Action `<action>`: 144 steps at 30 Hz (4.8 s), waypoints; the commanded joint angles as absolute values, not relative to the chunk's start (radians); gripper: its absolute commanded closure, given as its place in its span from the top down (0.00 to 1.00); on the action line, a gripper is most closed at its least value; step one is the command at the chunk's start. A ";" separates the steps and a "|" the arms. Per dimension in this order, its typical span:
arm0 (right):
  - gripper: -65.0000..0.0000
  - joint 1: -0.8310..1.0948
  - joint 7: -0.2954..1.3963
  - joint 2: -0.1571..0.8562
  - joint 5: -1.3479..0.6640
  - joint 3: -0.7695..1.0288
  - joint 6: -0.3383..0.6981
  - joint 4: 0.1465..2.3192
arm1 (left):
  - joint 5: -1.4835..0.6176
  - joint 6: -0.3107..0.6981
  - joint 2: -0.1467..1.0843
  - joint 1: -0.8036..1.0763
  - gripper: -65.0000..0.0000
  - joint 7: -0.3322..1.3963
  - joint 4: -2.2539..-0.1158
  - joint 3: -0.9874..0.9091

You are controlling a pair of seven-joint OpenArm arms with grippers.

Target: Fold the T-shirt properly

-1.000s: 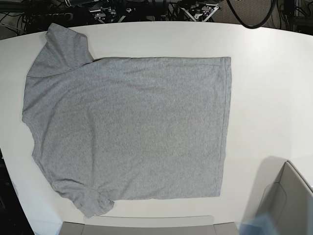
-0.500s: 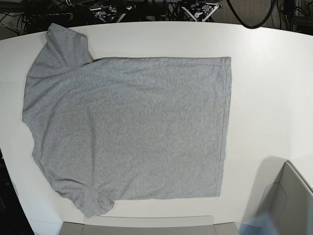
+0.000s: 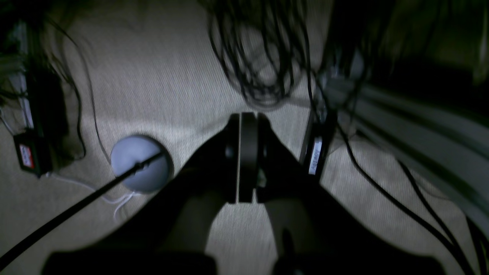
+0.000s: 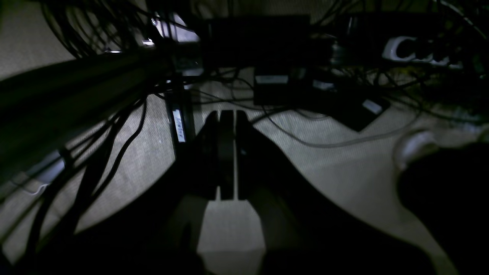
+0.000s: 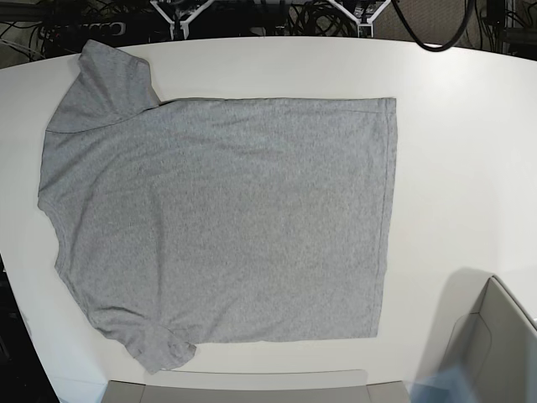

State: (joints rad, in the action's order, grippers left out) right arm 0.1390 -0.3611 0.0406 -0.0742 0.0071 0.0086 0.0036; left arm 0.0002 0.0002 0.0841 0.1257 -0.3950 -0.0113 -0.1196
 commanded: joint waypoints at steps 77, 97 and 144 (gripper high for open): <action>0.45 0.963 -0.019 0.567 -1.320 0.394 0.159 1.575 | 0.007 -0.008 0.062 1.020 0.19 -0.825 -1.560 -0.079; 0.45 0.797 0.317 0.421 -1.320 0.381 0.297 1.457 | 0.005 -0.008 0.065 1.009 0.19 -0.823 -1.592 -0.081; 0.45 0.797 0.320 0.420 -1.219 0.383 0.297 1.463 | -0.857 0.122 0.231 0.526 0.35 0.704 -1.742 -0.263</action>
